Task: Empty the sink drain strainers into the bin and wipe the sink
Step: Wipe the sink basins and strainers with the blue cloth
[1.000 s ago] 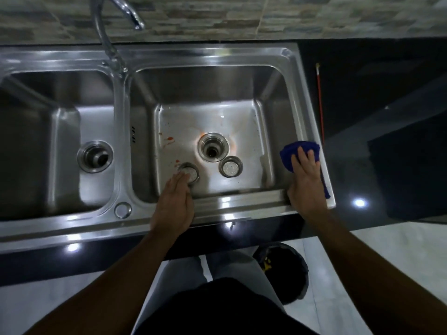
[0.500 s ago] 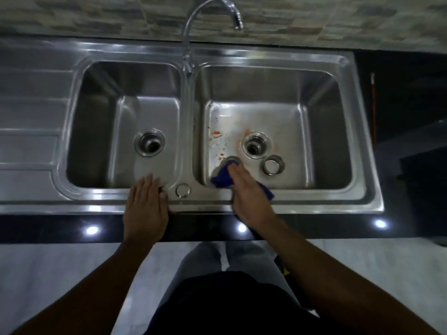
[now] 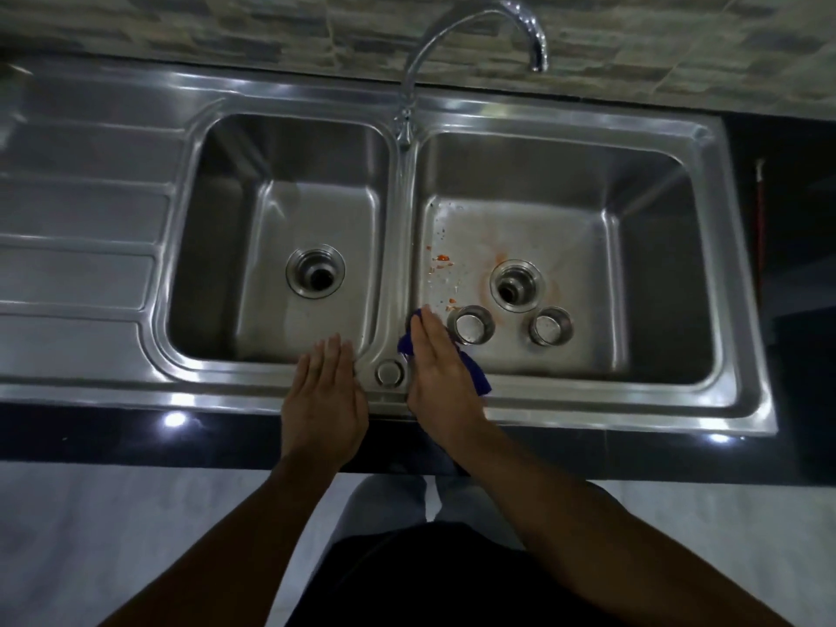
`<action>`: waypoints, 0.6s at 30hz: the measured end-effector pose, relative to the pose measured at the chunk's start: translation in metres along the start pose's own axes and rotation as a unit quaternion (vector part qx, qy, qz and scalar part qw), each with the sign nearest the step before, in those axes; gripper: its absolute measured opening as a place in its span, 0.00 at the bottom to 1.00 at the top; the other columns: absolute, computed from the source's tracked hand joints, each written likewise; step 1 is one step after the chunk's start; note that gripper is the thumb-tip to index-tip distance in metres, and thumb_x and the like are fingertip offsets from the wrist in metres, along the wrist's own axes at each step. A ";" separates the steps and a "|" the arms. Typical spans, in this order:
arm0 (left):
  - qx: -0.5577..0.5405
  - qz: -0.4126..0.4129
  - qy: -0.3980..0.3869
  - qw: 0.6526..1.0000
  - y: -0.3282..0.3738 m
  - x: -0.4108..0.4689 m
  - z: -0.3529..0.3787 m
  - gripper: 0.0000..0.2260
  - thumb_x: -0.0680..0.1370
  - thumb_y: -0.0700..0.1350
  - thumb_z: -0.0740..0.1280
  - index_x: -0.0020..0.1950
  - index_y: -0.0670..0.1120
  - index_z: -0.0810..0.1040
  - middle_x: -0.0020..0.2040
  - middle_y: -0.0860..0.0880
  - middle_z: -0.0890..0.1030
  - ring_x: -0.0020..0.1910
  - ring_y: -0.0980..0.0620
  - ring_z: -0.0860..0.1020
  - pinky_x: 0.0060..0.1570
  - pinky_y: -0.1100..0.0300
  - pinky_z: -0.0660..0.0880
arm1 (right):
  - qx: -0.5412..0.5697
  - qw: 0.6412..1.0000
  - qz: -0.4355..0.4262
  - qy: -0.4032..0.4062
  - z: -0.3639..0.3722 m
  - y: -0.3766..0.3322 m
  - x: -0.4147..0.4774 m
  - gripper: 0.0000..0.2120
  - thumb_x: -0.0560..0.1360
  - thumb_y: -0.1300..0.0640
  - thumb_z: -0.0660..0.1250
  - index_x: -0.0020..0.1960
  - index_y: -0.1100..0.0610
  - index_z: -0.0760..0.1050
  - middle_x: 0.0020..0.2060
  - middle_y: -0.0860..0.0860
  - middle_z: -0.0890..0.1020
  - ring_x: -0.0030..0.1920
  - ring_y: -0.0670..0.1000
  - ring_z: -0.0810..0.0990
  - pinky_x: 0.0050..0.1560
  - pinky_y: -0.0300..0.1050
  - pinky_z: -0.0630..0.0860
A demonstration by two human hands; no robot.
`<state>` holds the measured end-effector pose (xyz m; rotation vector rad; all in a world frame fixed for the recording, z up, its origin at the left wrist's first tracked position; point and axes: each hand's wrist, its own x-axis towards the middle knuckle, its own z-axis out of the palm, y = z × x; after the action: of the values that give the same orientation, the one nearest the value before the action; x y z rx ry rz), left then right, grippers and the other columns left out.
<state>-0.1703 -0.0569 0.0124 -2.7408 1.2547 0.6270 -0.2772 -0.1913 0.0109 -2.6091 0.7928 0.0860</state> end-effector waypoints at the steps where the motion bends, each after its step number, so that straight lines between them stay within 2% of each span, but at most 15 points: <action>1: 0.001 0.009 -0.009 1.000 -0.001 0.002 0.000 0.31 0.81 0.53 0.38 0.82 0.41 0.52 0.82 0.42 0.54 0.82 0.46 0.51 0.81 0.50 0.48 | -0.022 1.000 -0.012 -0.001 0.005 -0.009 0.007 0.37 0.79 0.60 0.62 0.80 0.67 0.46 0.81 0.61 0.48 0.81 0.61 0.44 0.80 0.54 0.52; 3: -0.003 0.031 -0.021 0.999 -0.004 0.007 -0.003 0.32 0.79 0.54 0.36 0.82 0.42 0.50 0.83 0.43 0.51 0.83 0.48 0.49 0.82 0.51 0.47 | -0.075 0.997 -0.011 0.005 0.010 -0.020 0.024 0.36 0.78 0.58 0.60 0.76 0.74 0.46 0.79 0.67 0.48 0.80 0.68 0.41 0.80 0.60 0.50; 5: -0.009 0.053 -0.029 0.998 -0.006 0.012 -0.007 0.35 0.78 0.55 0.34 0.82 0.42 0.51 0.83 0.43 0.52 0.82 0.49 0.50 0.82 0.52 0.47 | -0.059 0.998 -0.006 0.028 0.012 -0.021 0.047 0.30 0.77 0.60 0.61 0.75 0.73 0.59 0.78 0.69 0.52 0.79 0.71 0.45 0.79 0.62 0.51; 6: -0.019 0.061 -0.030 0.997 -0.006 0.015 -0.010 0.36 0.77 0.56 0.34 0.82 0.42 0.52 0.83 0.44 0.53 0.82 0.50 0.51 0.82 0.53 0.47 | 0.017 0.999 0.013 0.032 0.008 -0.018 0.061 0.28 0.78 0.61 0.61 0.75 0.71 0.61 0.79 0.67 0.52 0.79 0.69 0.47 0.79 0.60 0.52; 8: -0.059 0.062 -0.033 0.996 -0.004 0.025 -0.016 0.35 0.77 0.57 0.36 0.82 0.44 0.54 0.82 0.45 0.56 0.82 0.50 0.54 0.81 0.55 0.47 | 0.170 0.979 0.079 0.074 -0.006 -0.008 0.090 0.29 0.81 0.63 0.59 0.80 0.63 0.55 0.81 0.60 0.51 0.81 0.60 0.52 0.77 0.46 0.54; 10: -0.102 0.041 -0.022 0.994 0.002 0.041 -0.024 0.32 0.80 0.56 0.42 0.82 0.45 0.56 0.82 0.46 0.59 0.81 0.49 0.58 0.79 0.56 0.50 | 0.219 0.963 0.107 0.110 -0.021 0.006 0.116 0.29 0.83 0.63 0.57 0.81 0.60 0.52 0.81 0.57 0.53 0.80 0.56 0.55 0.72 0.39 0.55; 12: -0.130 0.016 0.017 0.991 0.011 0.065 -0.033 0.27 0.83 0.53 0.47 0.81 0.45 0.59 0.81 0.46 0.63 0.79 0.48 0.62 0.77 0.56 0.53 | 0.254 0.954 0.107 0.118 -0.032 0.024 0.140 0.28 0.83 0.64 0.56 0.81 0.60 0.53 0.80 0.58 0.57 0.80 0.57 0.57 0.74 0.40 0.53; 15: -0.157 0.019 0.077 0.984 0.027 0.104 -0.047 0.25 0.84 0.50 0.52 0.80 0.45 0.61 0.80 0.45 0.64 0.80 0.47 0.62 0.76 0.55 0.54 | 0.264 0.943 0.141 0.145 -0.044 0.056 0.171 0.28 0.81 0.65 0.59 0.80 0.62 0.57 0.77 0.60 0.64 0.76 0.58 0.65 0.74 0.41 0.59; 18: -0.172 0.040 0.111 0.978 0.043 0.151 -0.055 0.25 0.83 0.45 0.57 0.80 0.44 0.59 0.81 0.43 0.61 0.81 0.46 0.57 0.79 0.51 0.54 | 0.264 0.943 0.157 0.128 -0.045 0.089 0.201 0.26 0.82 0.64 0.59 0.78 0.64 0.59 0.74 0.62 0.68 0.72 0.60 0.69 0.75 0.53 0.66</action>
<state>-0.0946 -0.2052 0.0093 -3.1302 1.4286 0.6099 -0.1607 -0.3808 -0.0159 -1.9932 1.1376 -0.3392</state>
